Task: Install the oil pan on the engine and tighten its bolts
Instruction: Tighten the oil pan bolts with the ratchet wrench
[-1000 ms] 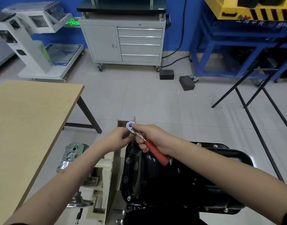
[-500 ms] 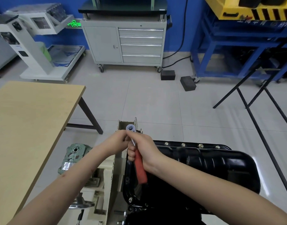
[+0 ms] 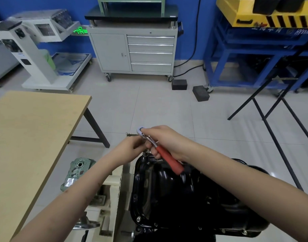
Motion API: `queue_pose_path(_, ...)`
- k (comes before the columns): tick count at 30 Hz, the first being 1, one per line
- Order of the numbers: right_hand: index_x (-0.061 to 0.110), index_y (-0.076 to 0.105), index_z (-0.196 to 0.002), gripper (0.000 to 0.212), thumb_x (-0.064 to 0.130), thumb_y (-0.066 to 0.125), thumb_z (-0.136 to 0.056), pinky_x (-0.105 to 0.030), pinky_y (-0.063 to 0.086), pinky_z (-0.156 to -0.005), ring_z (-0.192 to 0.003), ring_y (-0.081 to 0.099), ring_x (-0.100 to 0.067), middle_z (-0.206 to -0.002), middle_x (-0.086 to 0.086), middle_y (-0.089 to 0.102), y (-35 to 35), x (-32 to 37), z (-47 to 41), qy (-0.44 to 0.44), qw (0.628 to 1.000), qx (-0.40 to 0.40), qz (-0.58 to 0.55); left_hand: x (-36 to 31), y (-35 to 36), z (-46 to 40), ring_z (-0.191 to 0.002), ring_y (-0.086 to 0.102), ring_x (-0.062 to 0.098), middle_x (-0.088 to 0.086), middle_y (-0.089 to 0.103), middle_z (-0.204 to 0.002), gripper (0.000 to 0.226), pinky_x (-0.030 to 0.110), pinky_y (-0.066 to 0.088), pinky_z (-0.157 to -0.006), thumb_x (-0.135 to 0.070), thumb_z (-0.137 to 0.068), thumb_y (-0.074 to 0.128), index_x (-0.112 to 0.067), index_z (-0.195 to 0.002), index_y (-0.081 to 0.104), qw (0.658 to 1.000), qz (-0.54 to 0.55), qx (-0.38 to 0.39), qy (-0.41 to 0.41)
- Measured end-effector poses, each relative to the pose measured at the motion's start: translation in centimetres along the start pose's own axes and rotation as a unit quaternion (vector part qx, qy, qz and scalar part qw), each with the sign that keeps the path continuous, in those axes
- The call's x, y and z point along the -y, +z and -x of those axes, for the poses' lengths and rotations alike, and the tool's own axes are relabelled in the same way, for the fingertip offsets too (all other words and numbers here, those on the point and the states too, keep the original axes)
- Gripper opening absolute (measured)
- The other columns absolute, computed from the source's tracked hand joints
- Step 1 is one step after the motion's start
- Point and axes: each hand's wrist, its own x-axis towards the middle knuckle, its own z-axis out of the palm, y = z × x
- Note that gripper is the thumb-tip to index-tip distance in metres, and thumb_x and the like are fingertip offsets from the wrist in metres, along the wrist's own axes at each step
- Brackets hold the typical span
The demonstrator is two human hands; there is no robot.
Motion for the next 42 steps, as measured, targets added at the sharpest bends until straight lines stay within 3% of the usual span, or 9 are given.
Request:
queue_pose_path(3,0.007,0.049,-0.078,0.024,0.026,0.051,-0.093,-0.014,0.035,-0.034,-0.033,0.043,-0.009,-0.05,0.0,0.048,-0.8,1.3,0.7,-0.017,1.0,0.014,0.021,-1.5,-0.7,-0.3,-0.07,0.06,0.008,0.002,0.065,-0.07,0.031,0.022,0.047,-0.07,-0.023,-0.092,0.049,-0.034,-0.064,0.053,1.0,0.027,0.007,0.009)
queue_pose_path(5,0.007,0.049,-0.078,0.024,0.025,0.05,-0.093,-0.015,0.035,-0.034,-0.033,0.043,-0.009,-0.051,0.001,0.048,-1.5,1.9,1.0,-0.028,0.999,0.017,0.034,-2.0,-0.8,-0.7,-0.069,0.056,0.013,0.01,0.065,-0.074,0.024,0.028,0.046,-0.07,-0.027,-0.091,0.051,-0.03,-0.067,0.056,0.999,0.035,0.004,0.008)
queue_pose_path(10,0.009,0.047,-0.074,0.026,0.025,0.048,-0.094,-0.016,0.034,-0.034,-0.033,0.042,-0.01,-0.054,-0.001,0.046,-3.3,2.4,1.6,-0.031,0.997,0.012,0.076,-2.3,0.3,-1.9,-0.054,0.046,0.002,-0.014,0.052,-0.053,0.024,0.015,0.037,-0.055,-0.03,-0.09,0.054,-0.022,-0.069,0.058,0.999,0.042,0.008,0.009)
queue_pose_path(18,0.009,0.047,-0.072,0.028,0.026,0.049,-0.093,-0.016,0.034,-0.034,-0.032,0.042,-0.01,-0.054,-0.001,0.047,-4.6,1.4,1.9,-0.027,0.996,0.012,0.089,-1.9,2.0,-2.7,-0.056,0.04,0.012,-0.009,0.048,-0.055,0.027,0.024,0.034,-0.056,-0.03,-0.09,0.055,-0.011,-0.072,0.061,0.999,0.043,0.023,0.01)
queue_pose_path(21,0.008,0.048,-0.072,0.027,0.026,0.05,-0.093,-0.017,0.035,-0.034,-0.032,0.043,-0.01,-0.054,-0.002,0.046,-4.7,1.2,1.8,-0.026,0.995,0.014,0.09,-1.9,2.3,-2.8,-0.052,0.037,0.008,-0.014,0.045,-0.048,0.027,0.018,0.031,-0.05,-0.029,-0.09,0.055,-0.014,-0.069,0.059,0.999,0.038,0.028,0.015)
queue_pose_path(25,0.008,0.048,-0.074,0.026,0.025,0.05,-0.094,-0.017,0.035,-0.034,-0.033,0.043,-0.009,-0.055,-0.002,0.045,-4.8,0.8,1.6,-0.019,0.995,0.012,0.097,-1.7,2.6,-2.9,-0.056,0.04,0.014,-0.004,0.048,-0.057,0.029,0.025,0.035,-0.055,-0.028,-0.09,0.055,-0.002,-0.078,0.059,0.998,0.042,0.036,0.016)
queue_pose_path(31,0.008,0.048,-0.08,0.022,0.025,0.05,-0.094,-0.018,0.035,-0.035,-0.034,0.044,-0.009,-0.058,-0.002,0.045,-4.9,0.1,1.2,-0.013,0.994,0.009,0.109,-1.2,2.9,-3.0,-0.042,0.037,0.002,-0.017,0.048,-0.043,0.033,0.011,0.028,-0.045,-0.027,-0.091,0.055,-0.022,-0.059,0.049,0.999,0.026,0.036,0.017)
queue_pose_path(36,0.01,0.048,-0.078,0.022,0.026,0.05,-0.093,-0.019,0.037,-0.036,-0.036,0.045,-0.009,-0.058,-0.001,0.046,-4.9,-0.1,1.0,-0.006,0.992,0.008,0.128,-1.3,3.0,-3.0,-0.04,0.035,0.002,-0.015,0.042,-0.039,0.037,0.011,0.026,-0.043,-0.024,-0.091,0.056,-0.022,-0.056,0.046,0.999,0.027,0.028,0.021)
queue_pose_path(42,0.011,0.048,-0.08,0.02,0.027,0.05,-0.092,-0.02,0.04,-0.038,-0.037,0.047,-0.009,-0.062,-0.002,0.047,-4.8,-0.4,0.8,-0.005,0.981,0.004,0.194,-1.2,3.0,-2.7,-0.041,0.032,0.004,-0.01,0.035,-0.047,0.029,0.01,0.026,-0.043,-0.022,-0.091,0.056,0.002,-0.075,0.061,0.999,0.04,0.03,0.022)
